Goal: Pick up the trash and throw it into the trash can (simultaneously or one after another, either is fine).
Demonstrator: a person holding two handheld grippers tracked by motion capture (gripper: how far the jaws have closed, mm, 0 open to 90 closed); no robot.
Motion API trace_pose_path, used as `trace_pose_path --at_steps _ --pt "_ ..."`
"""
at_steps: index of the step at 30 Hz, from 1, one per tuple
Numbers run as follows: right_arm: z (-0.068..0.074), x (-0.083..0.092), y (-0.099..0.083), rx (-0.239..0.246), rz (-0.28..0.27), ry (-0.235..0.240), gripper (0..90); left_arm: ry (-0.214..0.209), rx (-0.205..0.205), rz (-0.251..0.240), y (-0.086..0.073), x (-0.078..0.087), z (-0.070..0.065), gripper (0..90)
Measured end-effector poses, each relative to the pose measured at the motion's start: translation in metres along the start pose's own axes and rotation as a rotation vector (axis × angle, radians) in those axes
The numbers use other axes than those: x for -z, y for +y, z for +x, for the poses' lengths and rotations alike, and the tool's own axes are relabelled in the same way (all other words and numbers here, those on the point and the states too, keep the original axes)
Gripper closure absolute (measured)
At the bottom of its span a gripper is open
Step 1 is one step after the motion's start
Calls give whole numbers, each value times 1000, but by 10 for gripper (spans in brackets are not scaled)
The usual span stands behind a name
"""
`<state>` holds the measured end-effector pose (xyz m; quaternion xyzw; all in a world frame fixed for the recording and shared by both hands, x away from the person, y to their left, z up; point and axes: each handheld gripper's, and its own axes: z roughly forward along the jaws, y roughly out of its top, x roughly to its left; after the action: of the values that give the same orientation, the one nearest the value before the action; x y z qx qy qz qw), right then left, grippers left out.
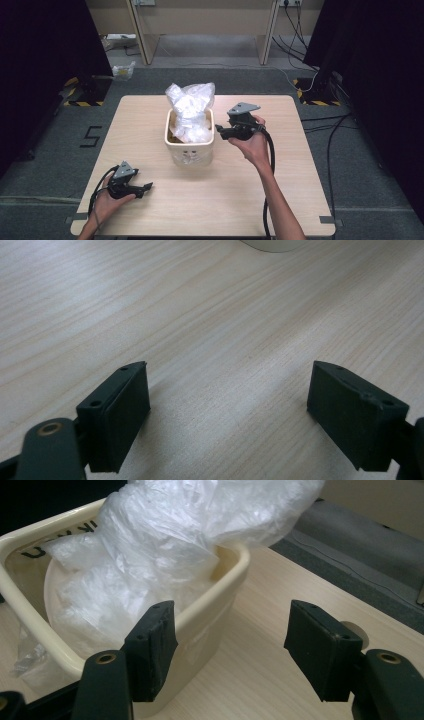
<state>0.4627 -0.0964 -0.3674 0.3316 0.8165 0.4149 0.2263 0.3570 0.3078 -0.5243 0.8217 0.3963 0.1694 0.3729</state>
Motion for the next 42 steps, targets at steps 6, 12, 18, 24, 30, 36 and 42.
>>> trace_pose_path --at_steps 6,12,18,24,30,36,42 --pt "-7 8 -13 -12 -7 -12 365 0 0 1 0 0 0 162" --pt "-12 13 -26 -31 -3 -25 366 0 0 0 0 0 0 162" --pt "-14 19 -35 -45 -21 -29 356 0 0 0 0 0 0 163" --pt "-15 25 -48 -58 -27 -33 344 1 0 -1 0 0 0 162" --pt "-15 28 -62 -72 -28 -44 335 1 0 0 0 0 0 163" --pt "-12 28 -70 -82 -35 -45 331 1 0 -1 0 0 0 162" --pt "-10 27 -77 -72 -23 -61 323 1 0 0 0 0 0 163"
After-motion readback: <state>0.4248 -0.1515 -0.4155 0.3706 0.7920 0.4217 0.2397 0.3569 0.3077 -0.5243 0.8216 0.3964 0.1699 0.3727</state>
